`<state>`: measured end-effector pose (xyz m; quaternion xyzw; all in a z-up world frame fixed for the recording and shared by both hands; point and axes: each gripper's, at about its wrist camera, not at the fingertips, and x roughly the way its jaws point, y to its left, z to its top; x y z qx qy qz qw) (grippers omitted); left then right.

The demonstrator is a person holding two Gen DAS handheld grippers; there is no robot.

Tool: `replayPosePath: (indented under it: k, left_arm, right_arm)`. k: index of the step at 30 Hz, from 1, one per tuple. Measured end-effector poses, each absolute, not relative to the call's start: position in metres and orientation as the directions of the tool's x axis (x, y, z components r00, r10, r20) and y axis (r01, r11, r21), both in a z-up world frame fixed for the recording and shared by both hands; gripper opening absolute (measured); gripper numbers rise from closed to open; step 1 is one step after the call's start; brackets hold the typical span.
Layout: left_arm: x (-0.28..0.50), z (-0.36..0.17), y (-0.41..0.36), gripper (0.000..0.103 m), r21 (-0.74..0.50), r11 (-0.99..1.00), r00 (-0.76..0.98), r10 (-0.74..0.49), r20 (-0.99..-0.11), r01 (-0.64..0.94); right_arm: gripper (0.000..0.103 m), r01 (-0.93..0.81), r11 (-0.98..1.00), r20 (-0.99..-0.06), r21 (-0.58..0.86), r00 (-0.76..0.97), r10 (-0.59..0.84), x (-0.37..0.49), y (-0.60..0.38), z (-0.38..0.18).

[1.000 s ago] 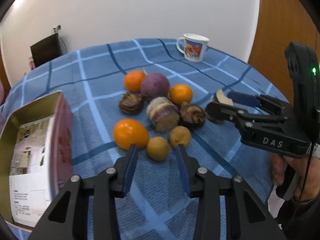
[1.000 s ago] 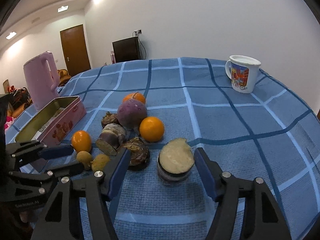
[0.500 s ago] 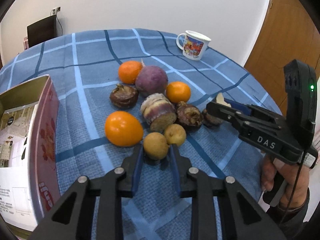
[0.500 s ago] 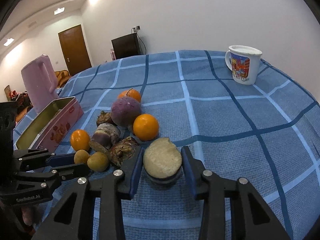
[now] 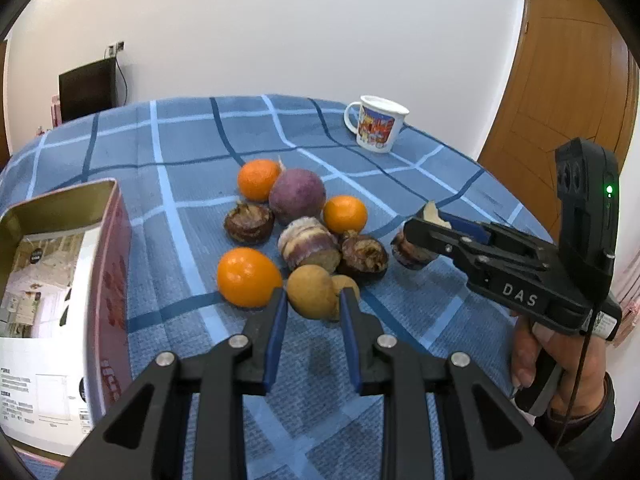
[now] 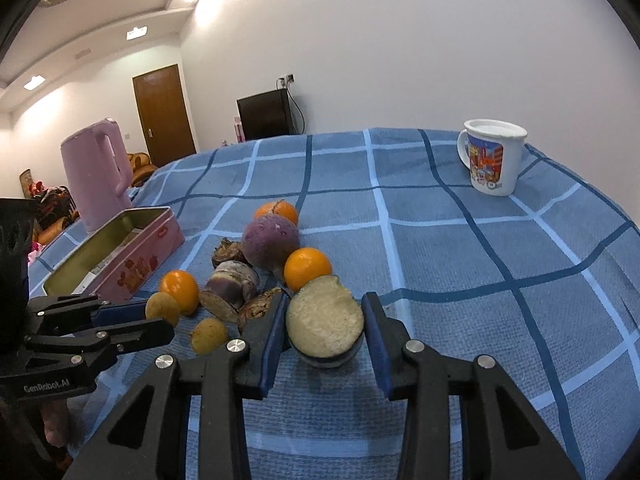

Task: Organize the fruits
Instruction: 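Close the left tool on a small brown round fruit while the right tool grasps the cut taro piece, then lift both held items and carry them toward the pink tin box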

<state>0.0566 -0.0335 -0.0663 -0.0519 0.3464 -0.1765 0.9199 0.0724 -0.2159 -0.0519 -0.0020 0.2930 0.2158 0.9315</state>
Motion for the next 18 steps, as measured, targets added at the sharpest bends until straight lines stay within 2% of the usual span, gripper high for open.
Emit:
replayPosePath:
  k: [18]
  left_arm:
    - [0.034,-0.054,-0.037,0.028,-0.103,0.963,0.803,-0.266,-0.534,0.251]
  right_arm:
    - [0.040,-0.481,0.870,-0.441,0.113,0.760,0.477,0.054,-0.218,-0.045]
